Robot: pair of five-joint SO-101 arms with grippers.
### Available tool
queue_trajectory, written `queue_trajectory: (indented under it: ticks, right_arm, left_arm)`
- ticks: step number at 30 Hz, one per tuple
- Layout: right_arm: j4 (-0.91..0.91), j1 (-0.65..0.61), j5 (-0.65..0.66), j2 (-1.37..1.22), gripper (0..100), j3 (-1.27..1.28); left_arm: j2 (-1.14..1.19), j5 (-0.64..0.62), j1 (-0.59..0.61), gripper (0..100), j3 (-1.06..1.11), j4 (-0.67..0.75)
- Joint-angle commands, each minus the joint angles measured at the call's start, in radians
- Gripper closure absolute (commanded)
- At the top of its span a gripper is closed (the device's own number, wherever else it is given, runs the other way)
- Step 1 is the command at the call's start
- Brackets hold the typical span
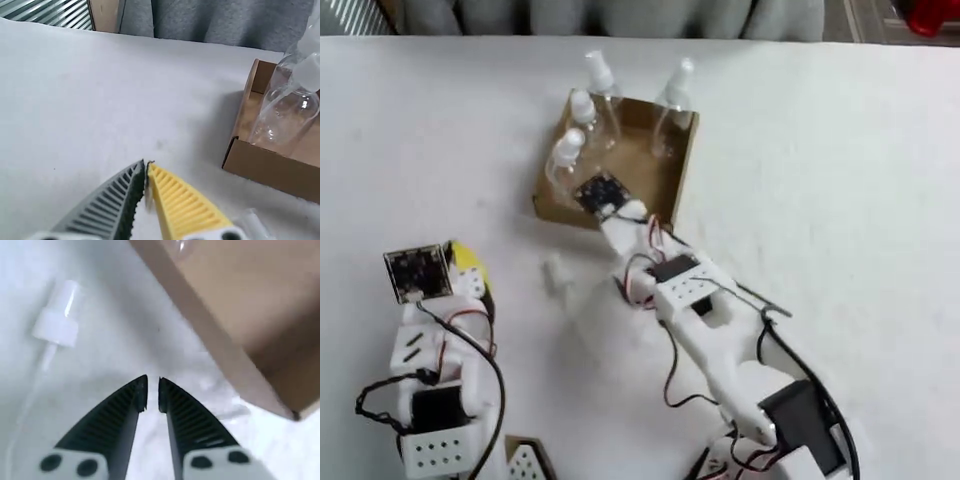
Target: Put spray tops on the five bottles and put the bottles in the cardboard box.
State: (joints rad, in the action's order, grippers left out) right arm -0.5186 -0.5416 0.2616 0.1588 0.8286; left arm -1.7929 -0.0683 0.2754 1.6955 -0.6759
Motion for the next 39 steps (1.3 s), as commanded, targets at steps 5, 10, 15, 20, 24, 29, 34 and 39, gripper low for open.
queue_trajectory:
  ticks: [5,10,15,20,24,29,34,39]
  right_arm:
    - [-0.15,0.047,0.018,0.077,97.9,-0.037]
    - [-0.302,0.05,0.018,0.197,97.9,-0.035]
    - [-0.495,0.053,0.014,0.294,97.9,-0.034]
    - [-0.676,0.053,0.018,0.349,97.9,0.009]
    - [-0.7,0.102,0.02,0.423,97.9,0.069]
    - [-0.699,0.182,0.023,0.562,97.4,0.161]
    - [-0.657,0.268,0.226,0.704,97.4,0.233]
    - [-0.581,0.28,0.275,0.845,97.3,0.399]
  left_arm:
    - [0.015,0.015,0.005,98,0.0,0.011]
    - [0.015,0.015,0.004,98,0.0,0.011]
    - [0.015,0.015,0.007,98,0.0,0.011]
    - [0.015,0.015,0.007,98,0.0,0.011]
    - [0.015,0.015,0.005,98,0.0,0.011]
    - [0.015,0.015,0.007,98,0.0,0.009]
    - [0.015,0.015,0.007,98,0.0,0.011]
    - [0.015,0.015,0.008,98,0.0,0.003]
